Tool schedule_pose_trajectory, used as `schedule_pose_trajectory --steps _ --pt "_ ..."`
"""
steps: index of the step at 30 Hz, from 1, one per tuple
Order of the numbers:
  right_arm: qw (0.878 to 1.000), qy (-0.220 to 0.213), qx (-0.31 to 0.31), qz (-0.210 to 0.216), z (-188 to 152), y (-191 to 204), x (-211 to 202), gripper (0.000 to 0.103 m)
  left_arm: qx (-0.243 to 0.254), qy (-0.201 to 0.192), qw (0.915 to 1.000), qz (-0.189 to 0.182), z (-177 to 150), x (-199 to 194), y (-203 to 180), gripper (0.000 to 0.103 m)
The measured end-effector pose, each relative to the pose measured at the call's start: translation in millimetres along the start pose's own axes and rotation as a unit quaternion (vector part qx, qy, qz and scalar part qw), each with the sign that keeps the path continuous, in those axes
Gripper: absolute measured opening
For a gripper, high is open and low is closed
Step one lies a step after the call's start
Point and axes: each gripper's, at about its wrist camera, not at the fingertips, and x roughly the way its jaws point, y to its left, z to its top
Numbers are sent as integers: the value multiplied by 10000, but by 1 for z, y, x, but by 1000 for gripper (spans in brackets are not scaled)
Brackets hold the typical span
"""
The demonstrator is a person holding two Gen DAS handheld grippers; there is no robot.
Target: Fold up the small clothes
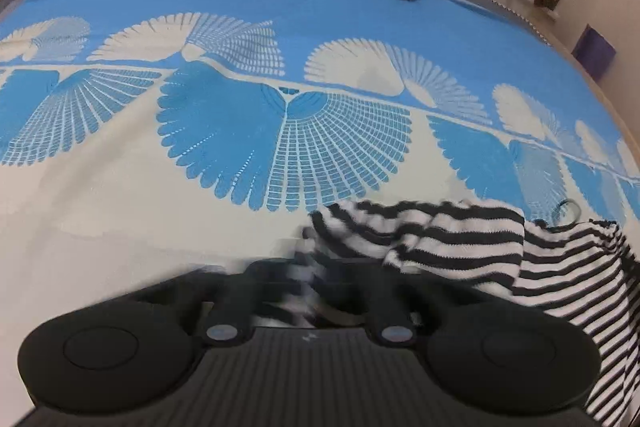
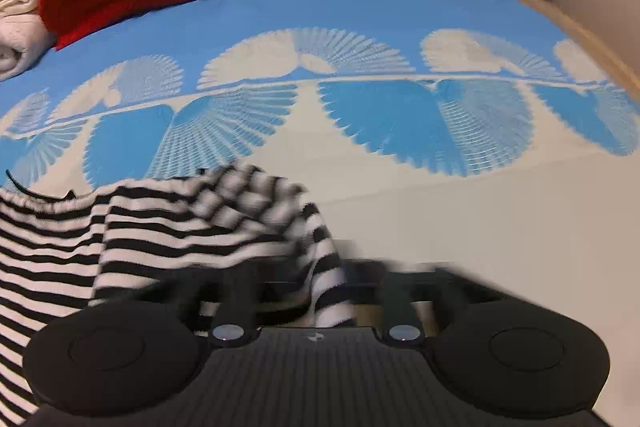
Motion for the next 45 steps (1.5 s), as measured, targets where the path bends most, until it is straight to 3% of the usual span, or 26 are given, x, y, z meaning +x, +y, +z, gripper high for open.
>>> schedule_pose_trajectory --steps 2,3,4,5,7,8,10,11,12,13,16,19,22,23,25,26,29,30,31,32,36,37,38,41,43,45 --pt "9984 -475 275 -144 7 -2 -11 1 -219 -494 9970 546 6 -12 6 2" --pt "9962 -725 465 -136 10 -6 -18 1 -323 -682 9957 535 8 -16 6 2" --pt "9937 -925 636 -52 12 -8 -22 1 -255 -686 9958 545 8 -15 3 2" --pt "9932 -976 623 -76 13 -6 -22 1 -74 -430 9975 563 6 -6 -1 4" --pt "9976 -548 255 -345 10 5 -8 9 29 514 9981 324 -2 17 -3 19" --pt "9988 -264 156 -388 7 8 -1 22 -23 602 9975 359 -3 15 -1 22" --pt "9989 -62 -8 -469 0 8 -5 28 -132 153 9979 617 4 -13 6 37" --pt "9986 -134 -104 -493 -2 8 -13 29 -233 -19 9981 576 6 -27 11 42" --pt "9984 -218 -159 -487 -3 5 -24 30 -400 -177 9981 440 6 -44 18 54" --pt "9986 -267 -115 -437 -4 0 -37 34 -519 -162 9981 290 4 -59 26 59" --pt "9990 -176 405 -117 -10 -28 -74 38 -759 514 9956 186 3 -84 51 58" --pt "9969 18 753 228 -26 -53 -99 42 -778 666 9947 -128 -25 -111 67 59" --pt "9937 381 944 463 -54 -63 -103 47 -1133 962 9884 -312 -66 -114 82 58" --pt "9919 578 1000 526 -62 -64 -99 47 -1262 1106 9849 -428 -78 -107 86 59" --pt "9858 1039 1130 676 -76 -65 -89 47 -1449 1929 9685 -619 -97 -83 89 56" --pt "9848 1097 1157 689 -79 -65 -87 47 -1453 1943 9677 -686 -97 -80 87 56" --pt "9852 1161 1072 657 -87 -61 -84 45 -1065 1735 9764 -722 -94 -79 79 55" --pt "9860 1153 1031 628 -89 -61 -84 39 -1083 1836 9740 -764 -97 -76 79 30" --pt "9860 1110 1044 675 -89 -62 -85 15 -1130 1938 9709 -844 -99 -73 80 4" --pt "9840 1075 1136 853 -88 -64 -87 4 -1161 1836 9725 -842 -99 -78 82 2" --pt "9824 255 1596 937 -80 -84 -121 3 -1284 600 9857 -914 -85 -124 99 2" --pt "9797 144 1760 947 -81 -91 -128 3 -1107 601 9894 -722 -88 -127 98 2" --pt "9812 220 1736 807 -83 -94 -128 3 -957 858 9904 -503 -93 -121 97 3" --pt "9824 951 1534 482 -97 -90 -107 4 -569 1843 9811 -153 -109 -93 88 5" --pt "9839 1150 1324 343 -100 -83 -100 5 -331 1618 9861 203 -106 -98 81 6" --pt "9913 798 1041 57 -95 -75 -110 6 -287 1012 9942 219 -97 -117 77 11"
